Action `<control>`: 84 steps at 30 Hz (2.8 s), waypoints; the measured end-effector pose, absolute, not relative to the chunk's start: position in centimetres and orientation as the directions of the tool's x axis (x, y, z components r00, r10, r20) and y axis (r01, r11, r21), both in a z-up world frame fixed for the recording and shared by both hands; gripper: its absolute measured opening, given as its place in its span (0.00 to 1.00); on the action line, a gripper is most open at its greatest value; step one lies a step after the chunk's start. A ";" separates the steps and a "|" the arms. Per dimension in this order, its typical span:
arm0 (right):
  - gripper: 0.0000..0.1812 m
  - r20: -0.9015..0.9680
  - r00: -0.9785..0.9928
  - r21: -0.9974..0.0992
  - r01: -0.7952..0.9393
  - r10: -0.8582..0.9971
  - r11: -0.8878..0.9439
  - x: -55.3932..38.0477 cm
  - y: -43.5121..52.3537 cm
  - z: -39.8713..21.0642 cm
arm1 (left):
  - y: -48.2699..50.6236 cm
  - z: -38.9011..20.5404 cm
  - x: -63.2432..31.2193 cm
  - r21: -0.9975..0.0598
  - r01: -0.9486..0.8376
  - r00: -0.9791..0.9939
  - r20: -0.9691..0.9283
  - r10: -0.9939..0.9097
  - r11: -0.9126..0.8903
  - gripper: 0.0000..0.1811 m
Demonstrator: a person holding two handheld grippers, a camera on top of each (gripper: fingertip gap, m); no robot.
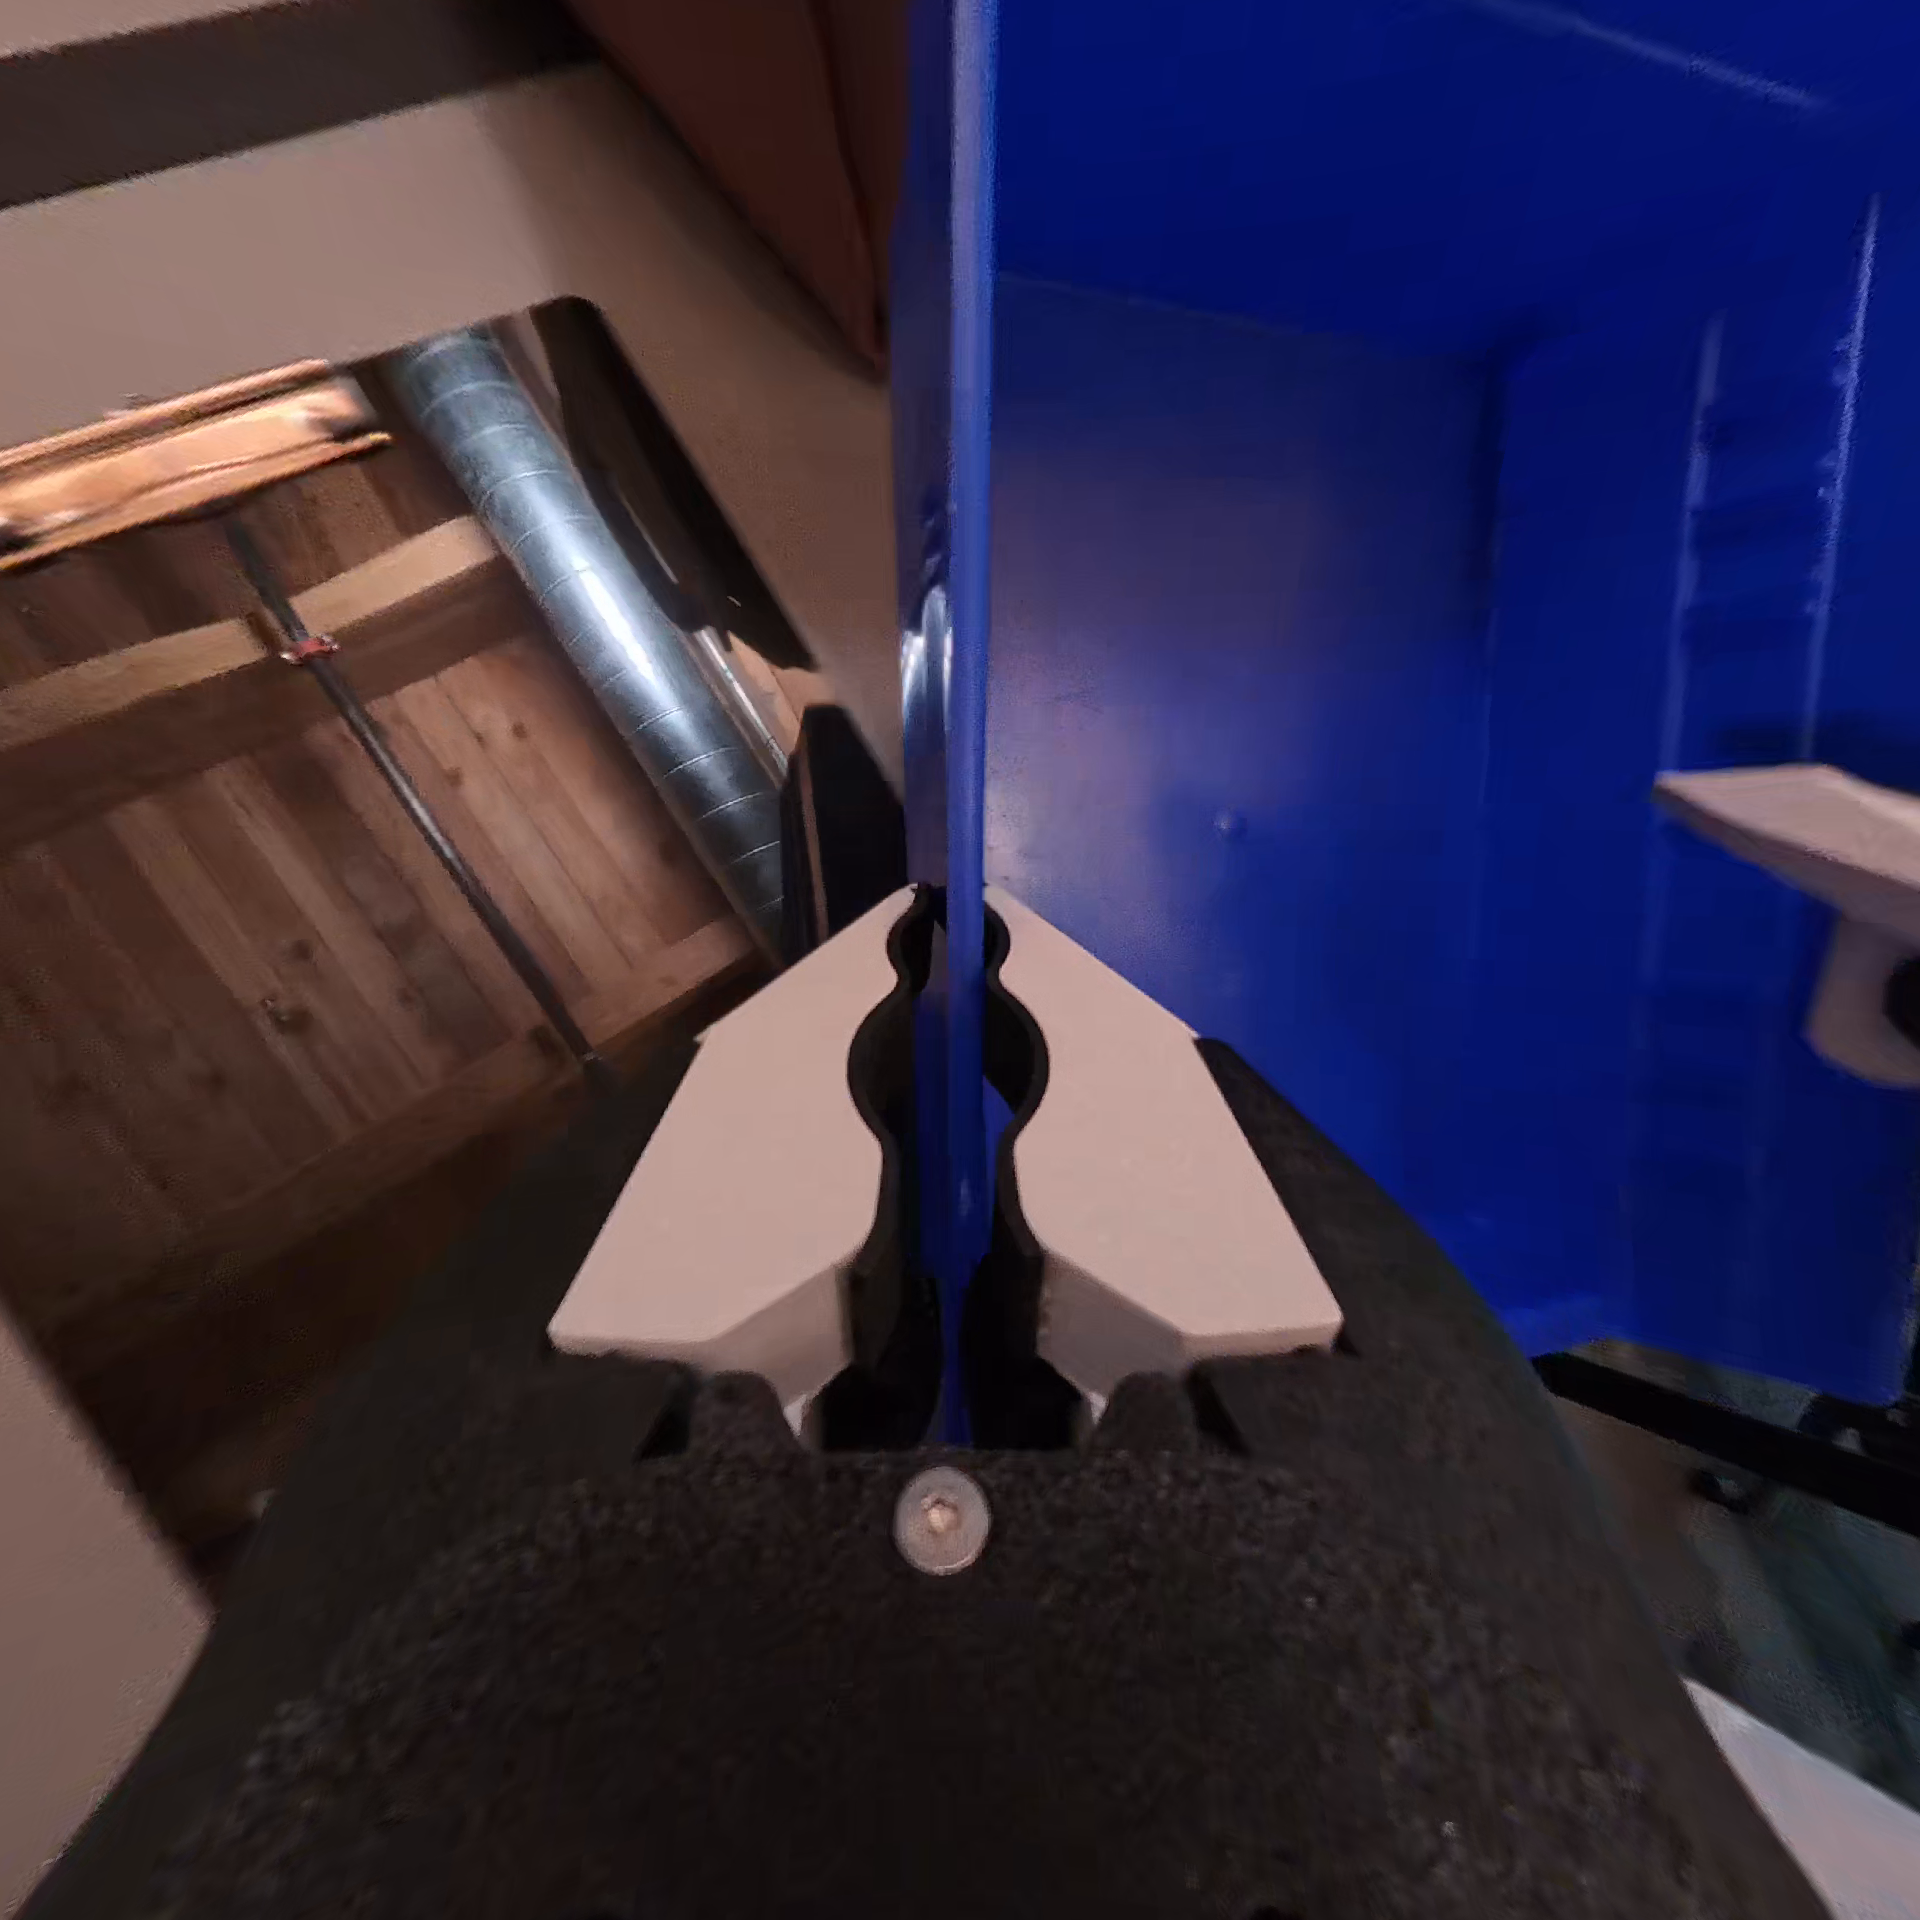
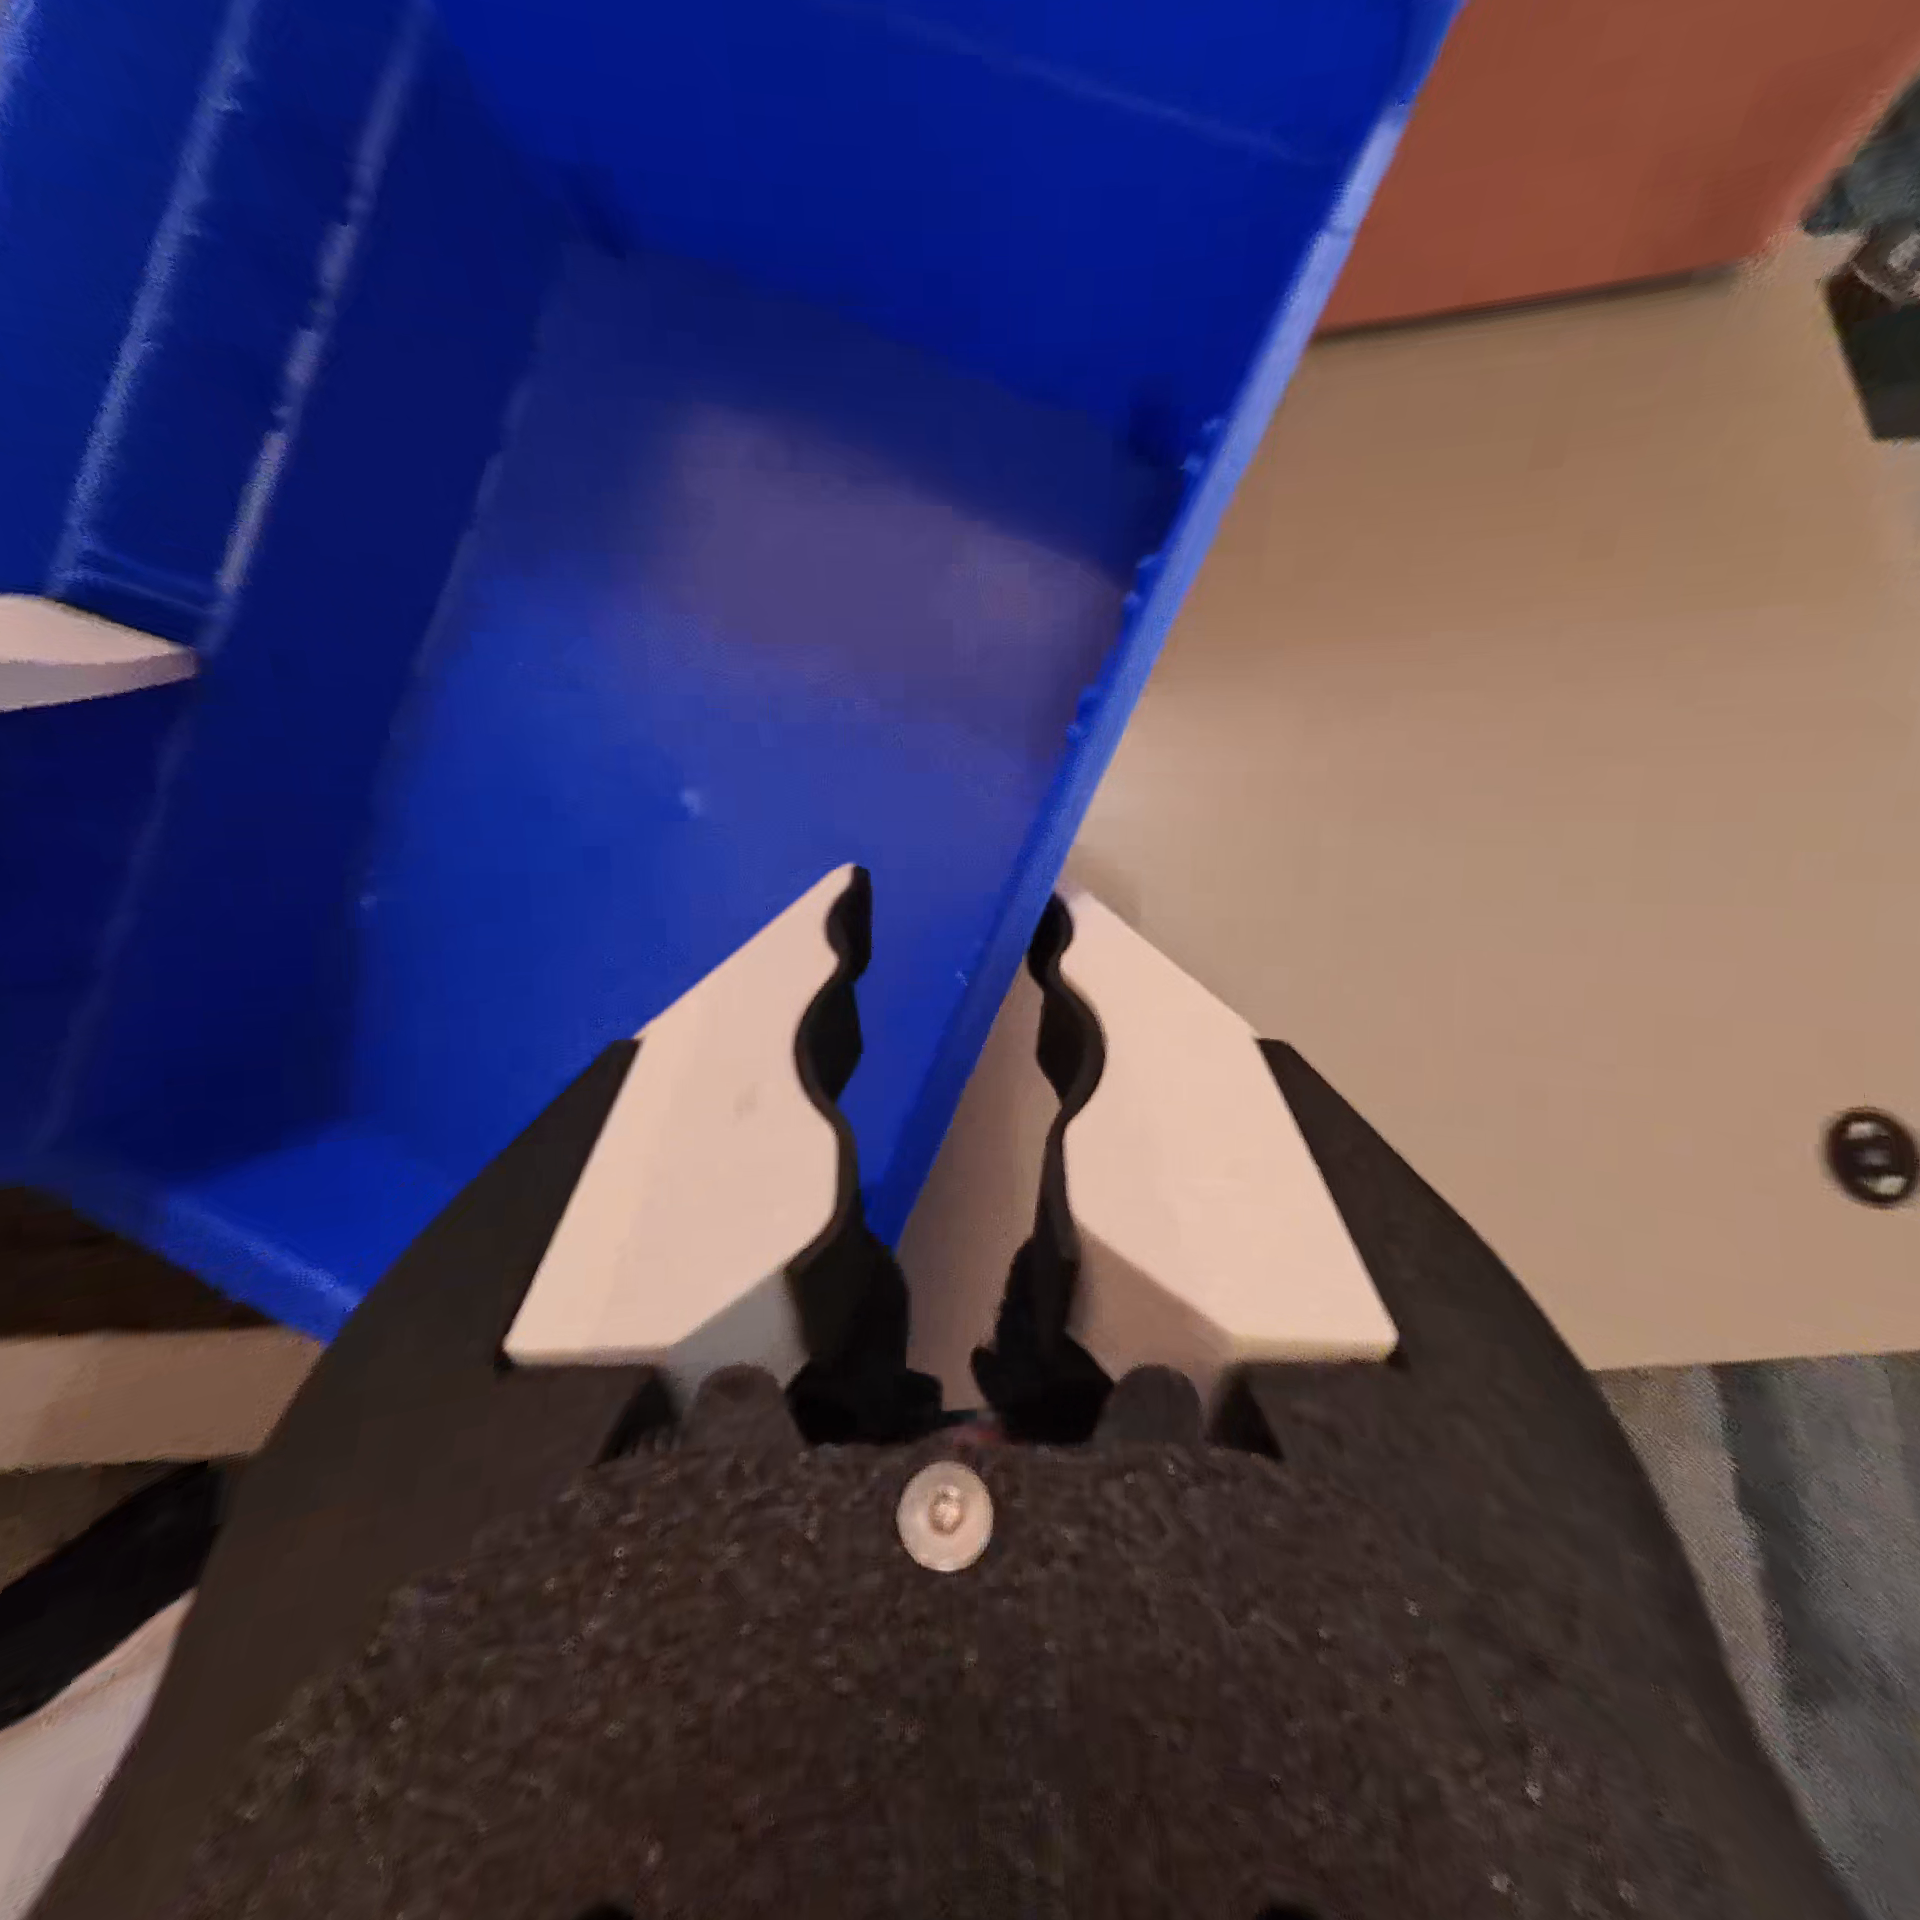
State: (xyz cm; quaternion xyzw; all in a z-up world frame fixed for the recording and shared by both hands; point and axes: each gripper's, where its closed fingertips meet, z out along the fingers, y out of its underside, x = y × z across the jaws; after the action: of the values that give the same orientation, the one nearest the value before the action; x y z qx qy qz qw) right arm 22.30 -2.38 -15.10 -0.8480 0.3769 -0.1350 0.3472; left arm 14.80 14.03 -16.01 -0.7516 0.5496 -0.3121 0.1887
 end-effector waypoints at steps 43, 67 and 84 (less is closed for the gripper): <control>0.36 -0.022 0.840 -0.630 -0.433 -0.543 -0.645 15.2 2.0 -24.1 | 34.8 -16.5 -23.4 -0.691 -0.321 0.619 0.364 -0.695 -0.648 0.24; 0.51 -0.241 0.966 -0.905 -0.258 -0.091 -0.340 6.7 7.2 -17.0 | 35.0 -17.7 -21.1 -0.762 -0.383 0.587 0.236 -0.774 -0.522 0.24; 0.51 -0.134 0.989 -0.919 -0.102 0.058 -0.381 -0.3 9.0 -18.1 | 42.7 -28.3 -15.8 -0.247 -0.653 0.719 0.095 -0.689 -0.716 0.24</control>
State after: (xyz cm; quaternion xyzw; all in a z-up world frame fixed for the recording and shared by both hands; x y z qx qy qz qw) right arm -0.28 9.00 -18.13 -0.8278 0.0133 0.0718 0.5562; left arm -15.78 42.71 -28.35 -0.9218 0.3639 -0.0905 0.0983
